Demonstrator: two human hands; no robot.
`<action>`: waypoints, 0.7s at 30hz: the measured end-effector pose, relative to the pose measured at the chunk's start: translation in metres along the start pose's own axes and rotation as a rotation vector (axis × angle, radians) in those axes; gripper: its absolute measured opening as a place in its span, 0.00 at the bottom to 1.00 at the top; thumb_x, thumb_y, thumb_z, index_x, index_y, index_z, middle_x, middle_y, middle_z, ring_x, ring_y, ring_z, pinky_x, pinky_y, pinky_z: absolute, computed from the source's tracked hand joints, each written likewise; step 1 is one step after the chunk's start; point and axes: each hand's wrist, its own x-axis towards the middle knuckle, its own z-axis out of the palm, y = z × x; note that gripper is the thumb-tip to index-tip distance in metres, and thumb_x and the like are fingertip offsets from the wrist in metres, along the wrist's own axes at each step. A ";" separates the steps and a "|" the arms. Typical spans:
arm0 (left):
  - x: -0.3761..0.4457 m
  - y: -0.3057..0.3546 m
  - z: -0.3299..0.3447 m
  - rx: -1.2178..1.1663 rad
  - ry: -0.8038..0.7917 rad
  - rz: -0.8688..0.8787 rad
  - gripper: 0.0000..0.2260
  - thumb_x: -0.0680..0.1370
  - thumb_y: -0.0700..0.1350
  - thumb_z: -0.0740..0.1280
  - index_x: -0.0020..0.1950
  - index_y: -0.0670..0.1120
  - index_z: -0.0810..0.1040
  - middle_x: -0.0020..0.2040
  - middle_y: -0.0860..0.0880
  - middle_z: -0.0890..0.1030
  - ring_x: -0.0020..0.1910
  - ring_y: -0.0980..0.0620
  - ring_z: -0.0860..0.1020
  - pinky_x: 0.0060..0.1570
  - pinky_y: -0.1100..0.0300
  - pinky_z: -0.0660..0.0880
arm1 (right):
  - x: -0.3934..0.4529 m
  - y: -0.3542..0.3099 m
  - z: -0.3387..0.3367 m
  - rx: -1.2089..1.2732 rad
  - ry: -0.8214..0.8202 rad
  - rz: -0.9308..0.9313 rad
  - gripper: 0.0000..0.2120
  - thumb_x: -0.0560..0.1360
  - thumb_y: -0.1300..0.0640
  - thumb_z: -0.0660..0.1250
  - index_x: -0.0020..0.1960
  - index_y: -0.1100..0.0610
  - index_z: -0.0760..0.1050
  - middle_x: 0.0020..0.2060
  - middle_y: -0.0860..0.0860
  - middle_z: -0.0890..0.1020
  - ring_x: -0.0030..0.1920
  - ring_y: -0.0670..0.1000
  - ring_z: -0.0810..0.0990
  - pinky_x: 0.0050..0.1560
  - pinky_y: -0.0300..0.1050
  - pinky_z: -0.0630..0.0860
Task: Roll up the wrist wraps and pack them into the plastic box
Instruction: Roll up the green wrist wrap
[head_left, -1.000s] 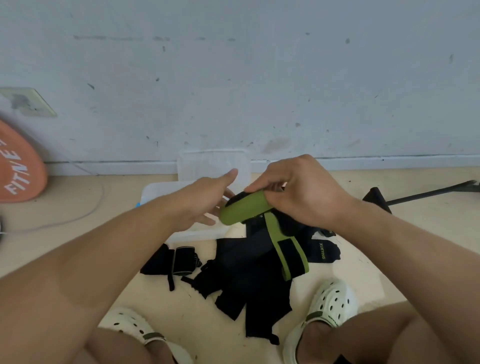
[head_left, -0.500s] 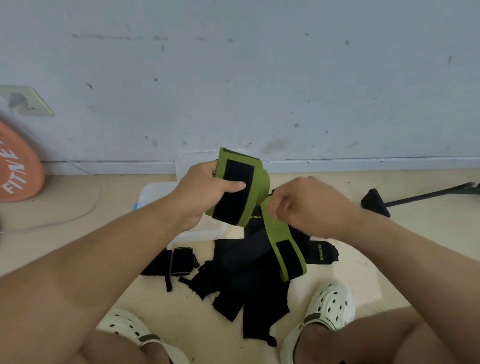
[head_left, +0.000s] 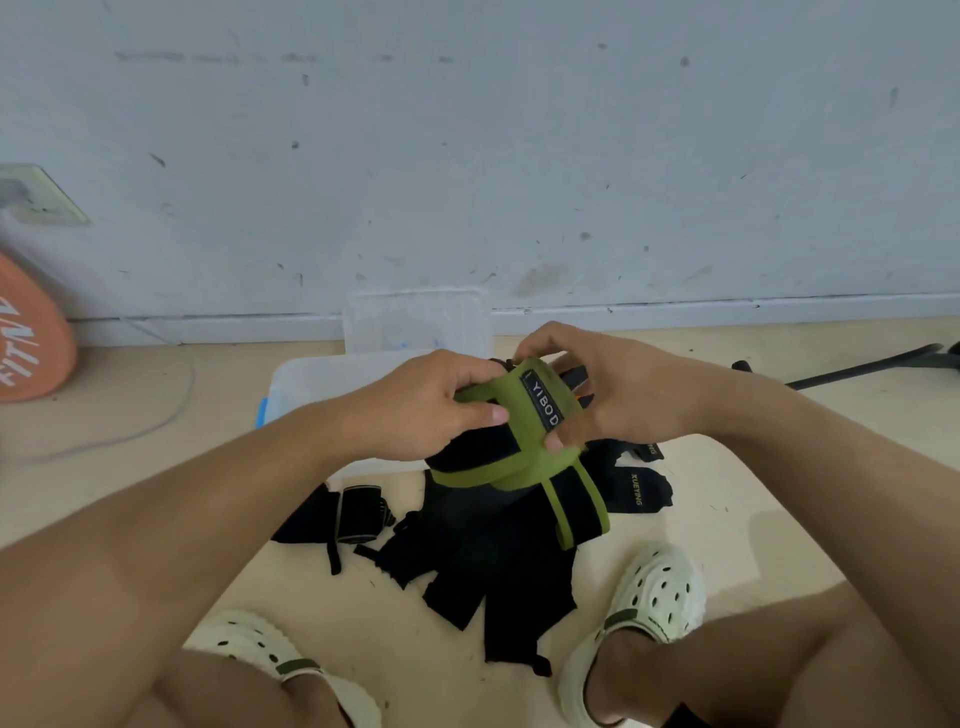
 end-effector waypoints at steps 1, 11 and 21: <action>0.000 -0.001 0.001 0.012 -0.008 -0.002 0.05 0.83 0.43 0.67 0.54 0.49 0.84 0.49 0.50 0.86 0.48 0.52 0.84 0.51 0.60 0.79 | 0.000 0.000 -0.001 -0.004 0.039 0.011 0.26 0.67 0.54 0.83 0.58 0.45 0.72 0.52 0.42 0.81 0.52 0.45 0.80 0.53 0.44 0.77; 0.002 -0.003 -0.001 0.089 0.058 -0.084 0.05 0.79 0.52 0.73 0.53 0.54 0.84 0.47 0.56 0.84 0.40 0.61 0.80 0.46 0.65 0.71 | -0.001 0.000 -0.007 -0.011 0.161 0.010 0.15 0.68 0.50 0.83 0.39 0.50 0.76 0.28 0.39 0.78 0.28 0.40 0.73 0.32 0.33 0.68; 0.003 0.008 0.007 -0.058 0.047 0.027 0.08 0.79 0.47 0.74 0.43 0.45 0.81 0.31 0.57 0.76 0.30 0.62 0.72 0.34 0.71 0.66 | -0.001 -0.005 -0.008 0.177 0.190 -0.004 0.13 0.70 0.48 0.81 0.42 0.51 0.77 0.36 0.50 0.87 0.29 0.44 0.79 0.32 0.33 0.71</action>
